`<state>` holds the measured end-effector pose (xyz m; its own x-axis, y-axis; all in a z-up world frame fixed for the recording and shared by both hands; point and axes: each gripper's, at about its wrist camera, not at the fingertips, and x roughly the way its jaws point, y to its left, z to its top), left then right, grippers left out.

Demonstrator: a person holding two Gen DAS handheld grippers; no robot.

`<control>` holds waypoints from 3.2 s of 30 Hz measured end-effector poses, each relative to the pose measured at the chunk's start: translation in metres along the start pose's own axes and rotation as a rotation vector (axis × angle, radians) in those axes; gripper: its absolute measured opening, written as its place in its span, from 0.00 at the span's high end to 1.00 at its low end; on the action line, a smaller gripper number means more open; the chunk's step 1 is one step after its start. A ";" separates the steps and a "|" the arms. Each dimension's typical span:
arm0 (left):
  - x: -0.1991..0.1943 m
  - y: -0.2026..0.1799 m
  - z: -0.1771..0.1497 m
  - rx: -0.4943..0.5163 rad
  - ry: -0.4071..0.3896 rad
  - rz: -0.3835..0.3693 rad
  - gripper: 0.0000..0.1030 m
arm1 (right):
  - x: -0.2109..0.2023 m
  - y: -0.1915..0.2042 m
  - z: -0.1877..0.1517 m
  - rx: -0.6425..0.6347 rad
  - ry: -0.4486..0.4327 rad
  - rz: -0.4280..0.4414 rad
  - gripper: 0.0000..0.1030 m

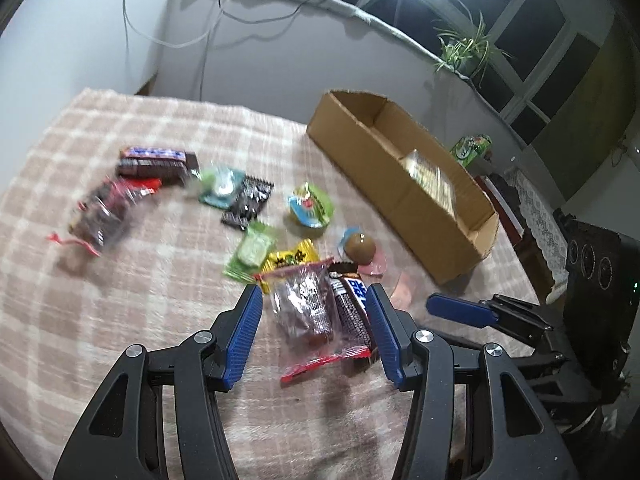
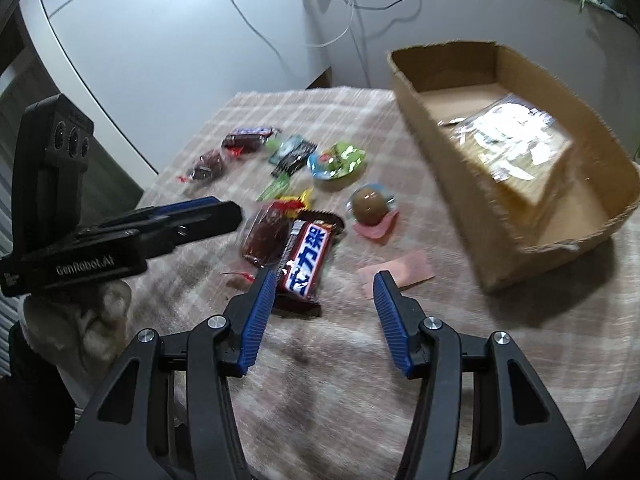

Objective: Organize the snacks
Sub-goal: 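Grasp the red-wrapped candy with the left tool while the right grasps a Snickers bar, then carry both snacks to the box and open both tools to drop them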

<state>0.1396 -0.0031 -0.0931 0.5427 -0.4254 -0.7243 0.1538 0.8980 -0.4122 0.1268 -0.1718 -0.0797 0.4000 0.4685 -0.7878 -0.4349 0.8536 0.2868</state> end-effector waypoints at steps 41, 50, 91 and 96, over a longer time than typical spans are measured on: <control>-0.009 0.021 -0.012 -0.070 0.002 -0.054 0.71 | 0.027 0.012 0.012 0.026 0.051 0.082 0.77; -0.012 0.003 0.007 -0.042 -0.031 -0.072 0.71 | -0.014 -0.007 0.013 0.057 -0.032 0.072 0.80; 0.098 -0.095 0.128 0.238 0.005 -0.024 0.71 | -0.064 -0.158 0.053 0.251 -0.164 -0.141 0.80; 0.101 -0.096 0.128 0.241 0.012 -0.016 0.71 | -0.060 -0.160 0.053 0.252 -0.153 -0.147 0.80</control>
<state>0.2853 -0.1179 -0.0563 0.5287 -0.4395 -0.7262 0.3555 0.8915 -0.2807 0.2157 -0.3244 -0.0496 0.5689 0.3482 -0.7451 -0.1574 0.9353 0.3169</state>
